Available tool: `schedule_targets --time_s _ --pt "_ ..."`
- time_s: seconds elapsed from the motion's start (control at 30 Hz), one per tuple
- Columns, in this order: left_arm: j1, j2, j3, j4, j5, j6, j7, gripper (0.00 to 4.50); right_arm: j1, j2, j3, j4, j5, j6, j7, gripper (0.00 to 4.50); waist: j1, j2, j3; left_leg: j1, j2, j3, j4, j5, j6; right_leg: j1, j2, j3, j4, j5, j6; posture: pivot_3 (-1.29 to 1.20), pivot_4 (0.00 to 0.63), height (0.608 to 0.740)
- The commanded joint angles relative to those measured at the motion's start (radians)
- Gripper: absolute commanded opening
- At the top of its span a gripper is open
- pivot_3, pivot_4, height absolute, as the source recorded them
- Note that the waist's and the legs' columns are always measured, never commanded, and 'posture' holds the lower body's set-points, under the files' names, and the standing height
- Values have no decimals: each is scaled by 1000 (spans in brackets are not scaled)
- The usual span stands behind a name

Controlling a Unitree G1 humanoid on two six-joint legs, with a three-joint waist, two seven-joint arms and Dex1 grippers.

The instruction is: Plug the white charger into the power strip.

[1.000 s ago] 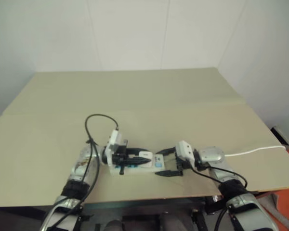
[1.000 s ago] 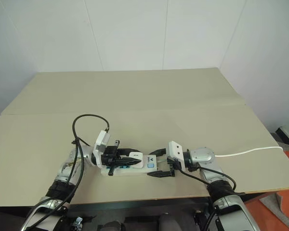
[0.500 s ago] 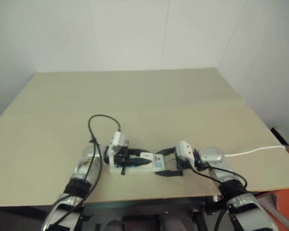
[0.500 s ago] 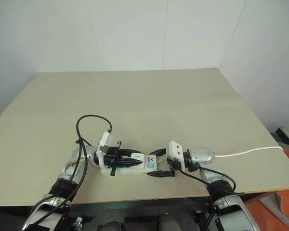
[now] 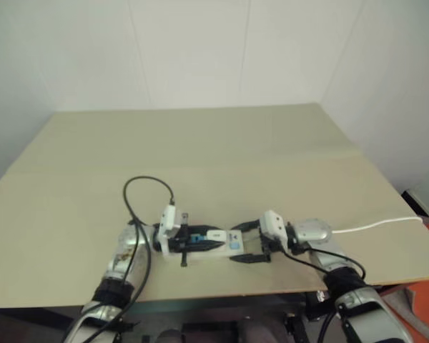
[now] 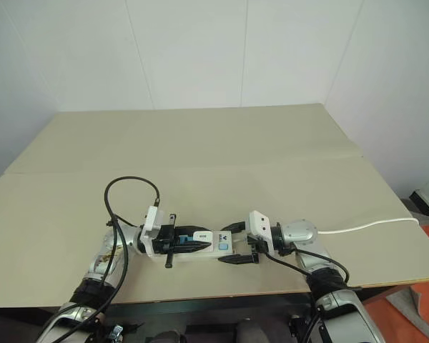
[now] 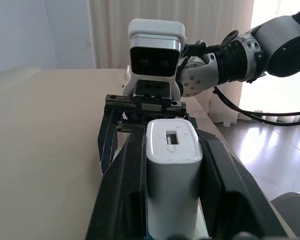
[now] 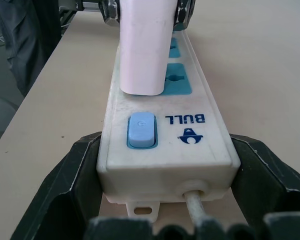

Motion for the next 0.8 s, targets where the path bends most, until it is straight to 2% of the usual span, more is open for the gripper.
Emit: schedule_targets --time_s 0.03,0.23,0.7,0.77,0.8 --pt "37 26 0 123 53 20 23 1017 -1 5 19 -3 -25 -31 5 3414 0 3 -4 1 0 0 -1 0 0 0 0 0 0 0 0 0 150 740" --pt "22 55 -32 206 97 -31 -23 1017 0 6 17 -2 -33 -34 3 3414 -1 5 -11 6 0 0 -3 0 0 4 0 0 0 -4 -7 0 150 740" --pt "-32 66 -65 345 116 -76 -38 1017 9 4 17 -17 -37 -36 -10 3414 -1 3 -16 7 0 0 -4 0 0 4 1 1 -1 -5 -8 0 150 740" --pt "-30 56 -53 333 93 -55 -37 1747 9 3 17 -15 -37 -37 -10 3414 -1 4 -16 7 0 -1 -4 0 0 4 1 1 -1 -5 -8 0 150 740" --pt "-29 52 -45 324 81 -47 -36 1961 7 4 18 -12 -38 -38 -11 3414 -2 7 -18 7 0 -1 -4 0 0 4 1 1 -1 -5 -8 0 150 740"
